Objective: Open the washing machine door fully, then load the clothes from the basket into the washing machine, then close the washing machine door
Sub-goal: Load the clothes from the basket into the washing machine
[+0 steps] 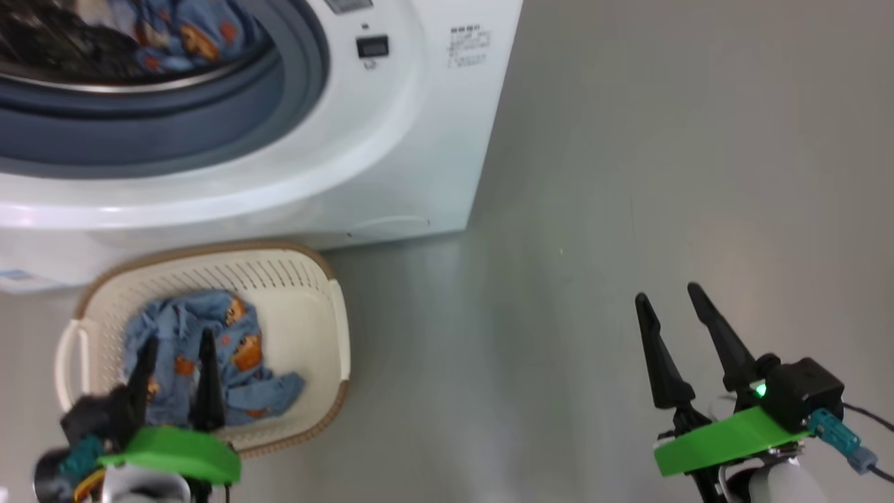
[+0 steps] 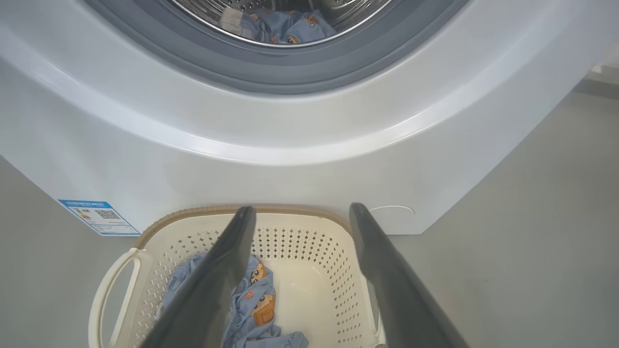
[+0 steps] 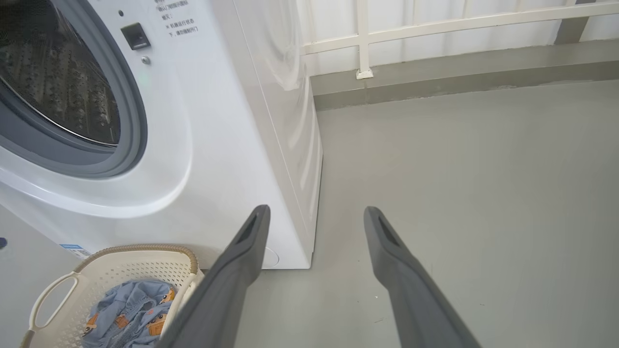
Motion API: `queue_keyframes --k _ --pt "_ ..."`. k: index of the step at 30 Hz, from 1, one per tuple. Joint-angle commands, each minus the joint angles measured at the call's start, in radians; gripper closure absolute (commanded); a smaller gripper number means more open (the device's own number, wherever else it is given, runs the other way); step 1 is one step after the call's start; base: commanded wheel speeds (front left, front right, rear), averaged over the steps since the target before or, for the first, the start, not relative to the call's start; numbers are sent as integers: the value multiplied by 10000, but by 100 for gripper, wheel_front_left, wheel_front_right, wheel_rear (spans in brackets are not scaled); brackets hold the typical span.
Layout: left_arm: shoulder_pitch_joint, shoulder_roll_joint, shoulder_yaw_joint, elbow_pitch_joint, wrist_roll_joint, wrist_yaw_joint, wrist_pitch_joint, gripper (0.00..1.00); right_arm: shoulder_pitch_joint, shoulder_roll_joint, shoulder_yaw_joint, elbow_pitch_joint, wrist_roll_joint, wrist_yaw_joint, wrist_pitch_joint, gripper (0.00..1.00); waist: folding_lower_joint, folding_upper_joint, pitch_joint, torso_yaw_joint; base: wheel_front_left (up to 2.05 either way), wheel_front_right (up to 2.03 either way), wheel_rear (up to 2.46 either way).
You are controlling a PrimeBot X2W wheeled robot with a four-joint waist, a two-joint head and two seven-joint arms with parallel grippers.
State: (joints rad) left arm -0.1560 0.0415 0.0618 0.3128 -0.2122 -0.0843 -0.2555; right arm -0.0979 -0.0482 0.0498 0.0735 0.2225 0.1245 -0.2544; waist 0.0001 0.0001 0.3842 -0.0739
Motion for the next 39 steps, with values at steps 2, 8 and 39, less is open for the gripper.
queue_keyframes --k 2,8,39 --pt "-656 254 422 273 161 -95 -63 0 -303 -20 294 -355 128 62 -74 0 -1 -1 991 -292 0 0 0" --pt "-1763 531 606 1170 341 -201 -63 0 -684 -20 453 -503 263 62 -74 0 -1 -1 1985 -520 0 0 0" --pt "-5924 3084 774 6130 1272 389 640 0 -1785 -20 1265 -785 1330 62 -74 0 -1 -1 5387 -1546 0 0 0"
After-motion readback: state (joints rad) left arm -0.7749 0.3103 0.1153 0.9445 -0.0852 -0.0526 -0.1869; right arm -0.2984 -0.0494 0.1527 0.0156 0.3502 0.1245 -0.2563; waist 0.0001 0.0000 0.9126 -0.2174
